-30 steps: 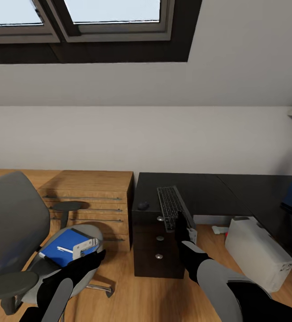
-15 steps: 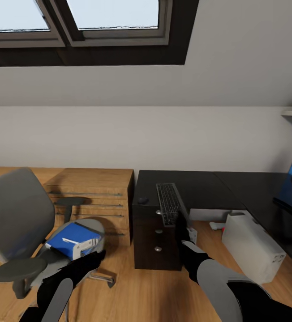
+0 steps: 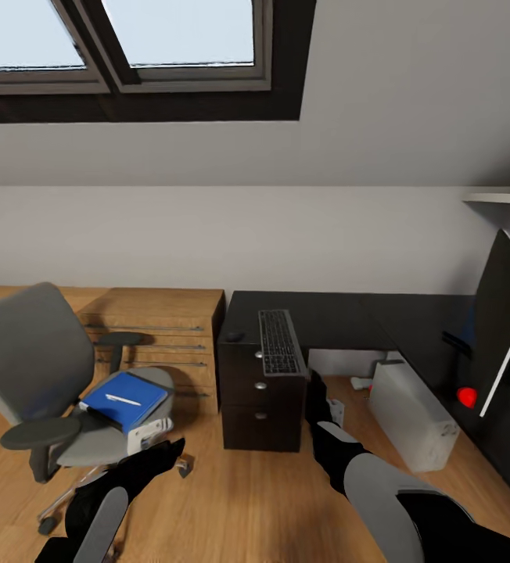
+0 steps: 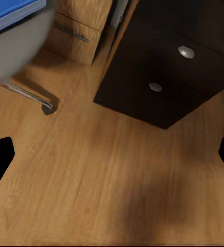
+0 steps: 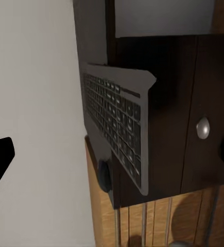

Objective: In the bedroom, organize the workspace by keeping the computer under the desk, ensuring the monitor is on the desk, placing the keyboard on the desk next to the monitor, placing the mouse on the desk next to the keyboard, moving the folder from the swivel chair onto the desk next to the mouse, stacking the notebook on top of the folder with the pen on top of the notebook, and positioning the swivel chair next to the desk.

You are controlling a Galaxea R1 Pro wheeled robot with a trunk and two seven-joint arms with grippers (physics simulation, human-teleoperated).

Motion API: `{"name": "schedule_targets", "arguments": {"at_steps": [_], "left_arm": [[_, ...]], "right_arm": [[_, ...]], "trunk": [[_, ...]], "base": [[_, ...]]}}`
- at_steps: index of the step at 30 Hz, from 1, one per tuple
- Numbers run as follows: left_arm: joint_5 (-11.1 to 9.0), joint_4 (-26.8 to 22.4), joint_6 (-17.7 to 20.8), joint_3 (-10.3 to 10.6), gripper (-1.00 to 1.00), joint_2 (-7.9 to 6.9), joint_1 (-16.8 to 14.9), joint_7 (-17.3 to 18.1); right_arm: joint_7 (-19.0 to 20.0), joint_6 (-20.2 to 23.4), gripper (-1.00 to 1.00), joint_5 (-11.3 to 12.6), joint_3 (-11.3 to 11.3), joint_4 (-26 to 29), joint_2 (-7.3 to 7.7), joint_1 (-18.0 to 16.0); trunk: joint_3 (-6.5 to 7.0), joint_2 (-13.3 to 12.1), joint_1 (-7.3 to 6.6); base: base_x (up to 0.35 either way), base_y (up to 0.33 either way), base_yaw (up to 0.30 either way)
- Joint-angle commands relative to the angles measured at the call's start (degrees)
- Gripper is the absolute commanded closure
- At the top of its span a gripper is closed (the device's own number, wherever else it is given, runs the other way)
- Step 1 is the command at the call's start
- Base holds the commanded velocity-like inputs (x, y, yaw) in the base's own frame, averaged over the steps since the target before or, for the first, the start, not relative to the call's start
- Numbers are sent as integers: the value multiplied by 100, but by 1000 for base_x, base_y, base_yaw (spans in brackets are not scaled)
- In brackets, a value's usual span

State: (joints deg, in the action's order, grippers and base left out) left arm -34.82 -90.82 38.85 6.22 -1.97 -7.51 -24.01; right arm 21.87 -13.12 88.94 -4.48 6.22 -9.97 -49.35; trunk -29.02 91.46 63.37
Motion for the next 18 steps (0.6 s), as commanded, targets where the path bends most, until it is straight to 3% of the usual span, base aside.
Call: {"name": "schedule_targets", "arguments": {"at_steps": [1, 8, 10, 16, 18], "left_arm": [[-60, 0, 9, 11, -100, -5, -5, -62], [-46, 265, -7, 39, -100, 3, -5, -93], [-39, 419, -10, 53, -100, 9, -5, -88], [-18, 615, -23, 86, -100, 17, -5, -65], [-24, 673, -27, 177, -100, 21, -5, -60]], "right_arm": [[35, -2, -100, 1, -44, -6, -3, -5], [36, -14, -100, -9, -52, -71, -3, -5], [54, -24, -100, -31, -47, -321, -3, -5], [69, -108, -100, -626, -45, -657, -3, 221], [59, -304, -100, -1045, -45, -683, -3, 474]], "trunk": [[-6, 4, -3], [-6, 4, -3], [-6, 4, -3], [-6, 4, -3], [-6, 4, -3]], "base": [[-262, -242, 0], [-238, -258, 0], [-183, -279, 0], [-50, -79, 0], [-14, -23, 0]]}}
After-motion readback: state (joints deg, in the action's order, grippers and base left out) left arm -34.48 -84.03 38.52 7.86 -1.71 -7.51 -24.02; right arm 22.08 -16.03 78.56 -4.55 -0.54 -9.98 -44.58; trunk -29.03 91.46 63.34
